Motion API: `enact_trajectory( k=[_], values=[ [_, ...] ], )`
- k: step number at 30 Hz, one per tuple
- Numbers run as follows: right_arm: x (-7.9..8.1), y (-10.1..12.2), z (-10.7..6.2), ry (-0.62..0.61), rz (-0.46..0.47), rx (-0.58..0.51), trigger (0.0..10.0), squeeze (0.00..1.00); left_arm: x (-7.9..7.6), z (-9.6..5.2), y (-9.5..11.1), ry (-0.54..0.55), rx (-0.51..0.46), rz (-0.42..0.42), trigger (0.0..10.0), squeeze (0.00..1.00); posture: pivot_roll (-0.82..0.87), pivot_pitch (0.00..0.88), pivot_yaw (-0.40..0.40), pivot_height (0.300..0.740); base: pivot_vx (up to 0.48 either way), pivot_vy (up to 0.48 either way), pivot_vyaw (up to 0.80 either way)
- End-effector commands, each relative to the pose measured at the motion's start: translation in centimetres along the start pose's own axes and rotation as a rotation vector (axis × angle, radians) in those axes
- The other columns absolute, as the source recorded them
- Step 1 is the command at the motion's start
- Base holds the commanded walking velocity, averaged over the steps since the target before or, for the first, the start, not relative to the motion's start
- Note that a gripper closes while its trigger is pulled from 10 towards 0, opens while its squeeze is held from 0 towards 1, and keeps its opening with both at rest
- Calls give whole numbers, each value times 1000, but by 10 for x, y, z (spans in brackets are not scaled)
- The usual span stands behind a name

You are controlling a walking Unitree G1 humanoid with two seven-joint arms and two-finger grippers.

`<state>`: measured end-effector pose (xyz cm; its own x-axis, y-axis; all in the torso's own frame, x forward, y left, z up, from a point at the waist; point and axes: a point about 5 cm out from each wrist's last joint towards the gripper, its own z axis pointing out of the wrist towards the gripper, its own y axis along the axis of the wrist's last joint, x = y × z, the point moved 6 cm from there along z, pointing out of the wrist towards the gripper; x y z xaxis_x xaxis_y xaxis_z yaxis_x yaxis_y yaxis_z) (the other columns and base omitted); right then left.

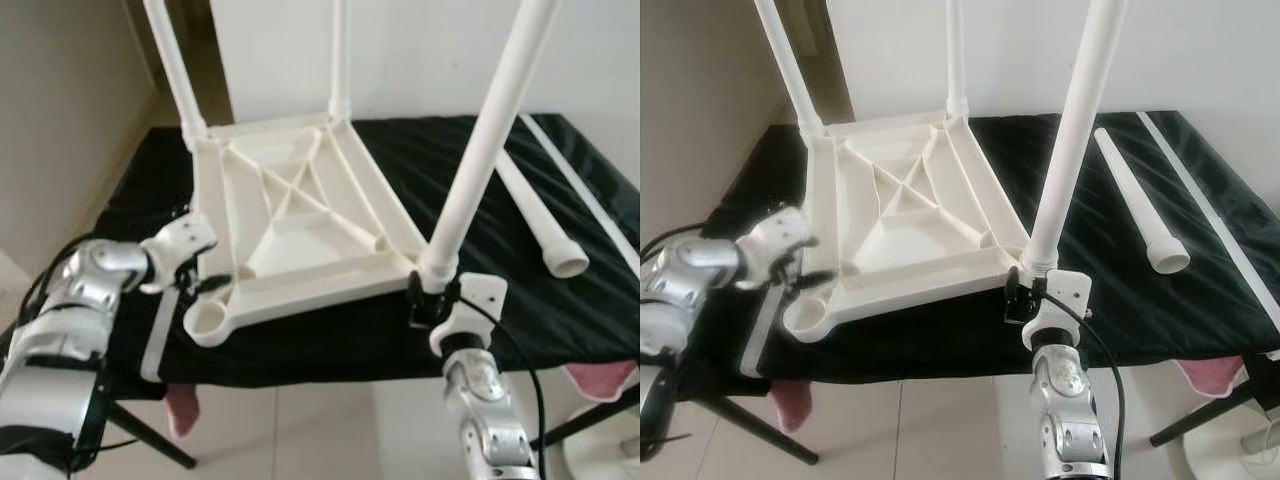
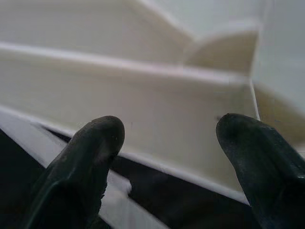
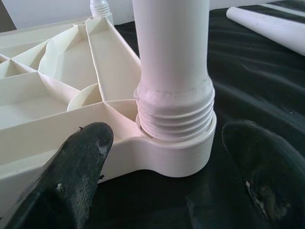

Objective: Building children table

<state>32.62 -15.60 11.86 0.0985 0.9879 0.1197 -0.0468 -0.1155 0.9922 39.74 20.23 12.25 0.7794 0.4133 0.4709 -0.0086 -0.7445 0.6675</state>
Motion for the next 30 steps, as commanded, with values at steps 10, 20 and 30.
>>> enact_trajectory(
  k=[10,20,30],
  values=[
    [-9,-10,9,-6,20,47,10000,0,17,-12,-25,246,63,51,10000,0,-24,0,34,740,0,0,0],
    [-10,-18,20,25,17,82,10000,0,-48,0,-26,-57,-1,60,10000,0,-17,0,35,740,0,0,0],
    [-7,-35,36,114,-12,151,10000,0,-113,-7,-8,-309,-102,30,10000,0,-7,0,32,740,0,0,0]
  ],
)
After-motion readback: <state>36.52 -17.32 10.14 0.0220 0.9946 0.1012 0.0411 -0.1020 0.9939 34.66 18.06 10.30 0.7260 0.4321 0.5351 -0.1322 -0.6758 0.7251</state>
